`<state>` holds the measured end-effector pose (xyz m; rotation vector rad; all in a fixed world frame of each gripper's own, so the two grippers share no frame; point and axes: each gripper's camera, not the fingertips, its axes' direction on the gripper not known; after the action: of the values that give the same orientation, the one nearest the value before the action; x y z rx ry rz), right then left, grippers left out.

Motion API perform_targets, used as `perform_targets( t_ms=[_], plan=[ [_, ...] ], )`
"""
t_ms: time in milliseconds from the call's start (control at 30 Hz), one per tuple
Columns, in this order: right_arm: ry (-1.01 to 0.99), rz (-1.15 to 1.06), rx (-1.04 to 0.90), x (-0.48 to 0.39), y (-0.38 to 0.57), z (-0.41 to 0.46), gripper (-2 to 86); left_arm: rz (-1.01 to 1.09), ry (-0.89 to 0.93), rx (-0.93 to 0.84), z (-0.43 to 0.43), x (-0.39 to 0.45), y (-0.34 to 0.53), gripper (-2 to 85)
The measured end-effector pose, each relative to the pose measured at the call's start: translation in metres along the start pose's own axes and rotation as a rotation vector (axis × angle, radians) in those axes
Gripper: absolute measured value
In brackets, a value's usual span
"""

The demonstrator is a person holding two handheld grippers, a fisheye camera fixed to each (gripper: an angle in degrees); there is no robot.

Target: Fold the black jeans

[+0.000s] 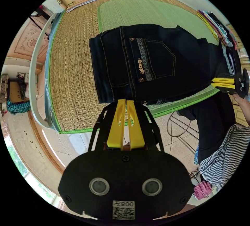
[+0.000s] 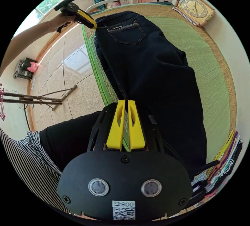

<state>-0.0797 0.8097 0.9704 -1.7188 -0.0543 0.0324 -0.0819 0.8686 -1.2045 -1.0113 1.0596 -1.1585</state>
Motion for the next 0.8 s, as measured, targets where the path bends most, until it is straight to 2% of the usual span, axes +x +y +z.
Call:
perform_targets(
  t_ms=[133, 433, 533, 800],
  plan=[
    [-0.007, 0.023, -0.010, 0.001, 0.001, 0.021, 2.0, -0.017, 0.006, 0.030, 0.015, -0.005, 0.026, 0.7],
    [-0.053, 0.089, 0.006, 0.016, 0.014, 0.053, 2.2, -0.189, 0.137, 0.238, 0.022, -0.029, 0.103, 1.7],
    [-0.063, 0.102, 0.010, 0.022, 0.021, 0.064, 2.3, -0.241, 0.254, 0.309, 0.031, -0.032, 0.126, 1.5],
    [-0.067, 0.091, 0.054, 0.031, 0.052, 0.073, 2.3, -0.205, 0.366, 0.365, 0.054, 0.008, 0.127, 0.3]
  ],
)
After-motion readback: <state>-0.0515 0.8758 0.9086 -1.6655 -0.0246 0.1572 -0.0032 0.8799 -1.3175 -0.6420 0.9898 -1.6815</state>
